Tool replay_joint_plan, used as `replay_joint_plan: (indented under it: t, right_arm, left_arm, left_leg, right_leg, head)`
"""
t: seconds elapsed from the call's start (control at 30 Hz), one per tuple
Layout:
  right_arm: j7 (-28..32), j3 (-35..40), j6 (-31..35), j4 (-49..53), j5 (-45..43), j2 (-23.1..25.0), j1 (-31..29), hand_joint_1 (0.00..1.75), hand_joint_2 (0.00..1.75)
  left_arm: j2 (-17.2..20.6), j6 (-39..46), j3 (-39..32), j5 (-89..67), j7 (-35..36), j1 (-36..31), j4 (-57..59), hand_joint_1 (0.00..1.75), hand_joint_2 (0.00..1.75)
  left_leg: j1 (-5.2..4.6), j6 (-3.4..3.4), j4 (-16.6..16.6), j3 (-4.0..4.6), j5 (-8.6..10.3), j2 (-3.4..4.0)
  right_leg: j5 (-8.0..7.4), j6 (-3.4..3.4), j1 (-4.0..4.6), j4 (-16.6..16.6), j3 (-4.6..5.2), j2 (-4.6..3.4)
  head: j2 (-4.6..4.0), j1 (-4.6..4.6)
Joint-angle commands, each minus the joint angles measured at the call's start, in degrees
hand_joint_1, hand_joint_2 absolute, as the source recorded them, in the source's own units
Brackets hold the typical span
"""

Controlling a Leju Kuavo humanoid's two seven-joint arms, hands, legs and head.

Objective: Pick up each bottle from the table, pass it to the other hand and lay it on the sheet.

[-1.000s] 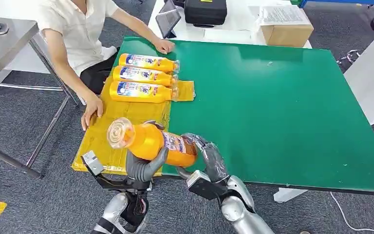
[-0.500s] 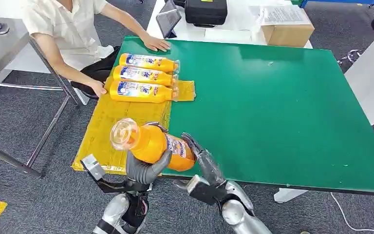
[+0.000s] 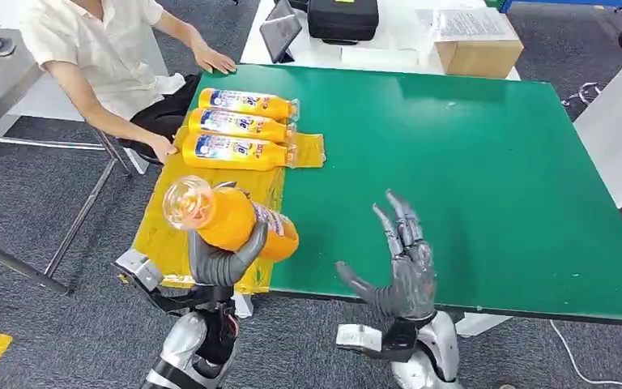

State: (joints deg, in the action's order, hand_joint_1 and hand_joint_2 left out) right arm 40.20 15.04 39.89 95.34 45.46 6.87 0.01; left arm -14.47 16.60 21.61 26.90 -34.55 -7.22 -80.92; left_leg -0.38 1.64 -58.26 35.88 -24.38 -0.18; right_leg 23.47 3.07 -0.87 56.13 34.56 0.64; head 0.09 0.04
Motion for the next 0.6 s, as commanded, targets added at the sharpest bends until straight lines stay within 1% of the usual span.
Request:
replay_joint_plan:
  t: [0.03,0.1,0.13,0.17,0.2,0.23,0.27,0.3,0.33,0.37,0.4,0.43,0.47,0.5,0.53,0.57,0.6]
  right_arm:
    - [-0.2,-29.1,0.1,18.9,-16.7,8.5,4.4,0.00,0.00]
    - [-0.2,-28.2,0.1,16.0,-17.1,8.3,3.9,0.00,0.00]
    - [-0.2,-27.2,0.1,15.0,-16.7,8.3,4.1,0.00,1.75]
    - [-0.2,-26.4,0.1,14.4,-15.9,8.4,4.4,0.00,1.75]
    - [-0.2,-26.3,0.1,14.2,-15.7,8.5,4.4,0.00,1.75]
    - [-0.2,-25.3,0.1,12.6,-15.4,8.0,4.6,0.00,1.75]
    - [-0.2,-24.6,0.1,11.6,-16.4,7.4,5.1,0.00,1.75]
    - [-0.2,-23.9,0.1,10.8,-16.4,7.5,5.4,0.00,1.75]
    - [-0.2,-23.2,0.1,9.3,-16.5,6.8,5.3,0.00,1.75]
    - [-0.2,-22.7,0.1,8.5,-17.1,6.4,5.1,0.00,1.75]
    - [-0.2,-22.3,0.1,8.1,-17.1,6.1,4.9,0.00,1.75]
    - [-0.2,-21.5,0.1,6.8,-17.6,5.5,4.6,0.00,1.75]
    - [-0.2,-21.4,0.1,6.0,-17.7,5.3,4.0,0.00,1.75]
    - [-0.2,-21.4,0.1,5.6,-17.8,5.2,3.8,0.00,1.75]
    - [-0.2,-21.3,0.1,5.3,-18.2,5.1,3.7,0.00,1.75]
    - [-0.2,-21.5,0.1,4.9,-18.8,5.1,3.6,0.00,1.75]
    - [-0.2,-21.5,0.1,4.9,-18.8,5.1,3.6,0.00,1.75]
  left_arm:
    - [0.4,13.3,-2.6,-7.2,-2.4,-2.4,2.7,1.75,1.75]
    - [0.8,12.2,-2.8,-5.7,-2.3,-1.5,2.1,1.75,1.75]
    - [0.9,12.7,-2.9,-5.9,-2.5,-1.3,1.9,1.75,1.75]
    - [1.1,14.3,-2.7,-7.3,-2.9,-1.5,2.2,1.75,1.75]
    - [1.2,14.9,-2.6,-8.0,-2.9,-1.7,2.4,1.75,1.75]
    - [1.7,19.3,-1.7,-13.1,-3.2,-2.4,4.3,1.64,1.75]
    - [3.0,22.6,-0.7,-18.1,-1.2,-3.3,6.2,1.45,1.75]
    - [3.2,23.4,-1.1,-24.7,0.8,-4.7,12.8,1.61,1.75]
    - [3.4,23.4,-0.9,-33.9,5.1,-6.2,17.4,1.75,1.75]
    - [4.6,23.4,-0.3,-39.5,6.1,-7.6,21.7,1.75,1.75]
    - [4.4,23.4,-1.7,-44.8,6.6,-8.3,24.6,1.75,1.75]
    - [4.4,23.4,-3.2,-53.4,8.5,-9.3,28.4,1.75,1.75]
    - [4.7,23.4,-2.4,-59.3,11.0,-11.5,33.1,1.75,1.75]
    - [4.9,23.4,-1.8,-61.9,12.1,-12.4,34.8,1.75,1.75]
    - [4.9,23.4,-1.8,-63.1,12.8,-12.6,35.3,1.75,1.75]
    - [5.0,23.4,-2.3,-72.3,18.5,-13.7,36.6,1.75,1.75]
    - [5.0,23.4,-2.3,-72.3,18.5,-13.7,36.6,1.75,1.75]
  left_leg:
    - [0.13,-0.14,0.1,-0.48,-0.15,-0.46]
    - [0.11,-0.06,0.1,-0.34,-0.06,-0.47]
    - [0.05,-0.07,0.1,-0.39,-0.12,-0.34]
    - [0.03,-0.09,0.1,-0.32,-0.15,-0.13]
    - [-0.04,-0.06,0.1,-0.24,-0.13,-0.09]
    - [-0.04,-0.10,0.1,-0.35,-0.17,0.01]
    - [0.01,-0.11,0.1,-0.35,-0.13,-0.07]
    - [0.03,-0.15,0.1,-0.47,-0.15,-0.11]
    - [-0.02,-0.13,0.1,-0.44,-0.12,-0.12]
    - [-0.02,-0.09,0.2,-0.42,-0.08,-0.15]
    - [0.03,-0.16,0.3,-0.66,-0.10,-0.13]
    - [-0.01,-0.12,0.3,-0.63,-0.06,-0.10]
    - [-0.02,-0.09,0.3,-0.54,-0.07,-0.06]
    - [0.02,-0.12,0.3,-0.64,-0.08,-0.02]
    - [0.01,-0.09,0.2,-0.53,-0.08,0.00]
    - [0.03,-0.12,0.3,-0.66,-0.10,0.06]
    - [0.03,-0.12,0.3,-0.66,-0.10,0.06]
  right_leg:
    - [0.26,-0.15,0.13,-0.1,-0.66,0.42]
    - [0.24,-0.05,0.09,-0.1,-0.53,0.40]
    - [0.30,0.02,0.02,-0.1,-0.53,0.26]
    - [0.23,0.00,-0.01,-0.1,-0.48,0.07]
    - [0.16,0.06,-0.07,-0.1,-0.38,0.09]
    - [0.18,0.01,-0.06,-0.1,-0.44,0.06]
    - [0.17,0.00,-0.01,-0.1,-0.45,0.12]
    - [0.21,-0.04,0.01,-0.2,-0.57,0.16]
    - [0.20,-0.01,-0.04,-0.2,-0.52,0.16]
    - [0.16,0.03,-0.04,-0.2,-0.52,0.19]
    - [0.16,-0.04,0.01,-0.3,-0.75,0.15]
    - [0.13,-0.01,-0.04,-0.3,-0.69,0.13]
    - [0.13,0.02,-0.05,-0.3,-0.61,0.09]
    - [0.12,-0.02,-0.01,-0.3,-0.72,0.04]
    - [0.11,0.01,-0.02,-0.2,-0.62,0.03]
    - [0.11,-0.03,-0.01,-0.3,-0.72,-0.05]
    - [0.11,-0.03,-0.01,-0.3,-0.72,-0.05]
  head:
    - [0.00,-0.02]
    - [0.00,0.09]
    - [0.00,0.09]
    - [0.00,0.04]
    - [0.00,-0.02]
    - [0.00,-0.02]
    - [0.00,0.02]
    - [0.00,0.04]
    - [0.00,0.00]
    - [0.00,0.02]
    - [0.00,0.00]
    - [0.00,0.02]
    - [0.00,0.02]
    - [0.00,0.02]
    - [0.00,0.00]
    - [0.00,0.02]
    - [0.00,0.02]
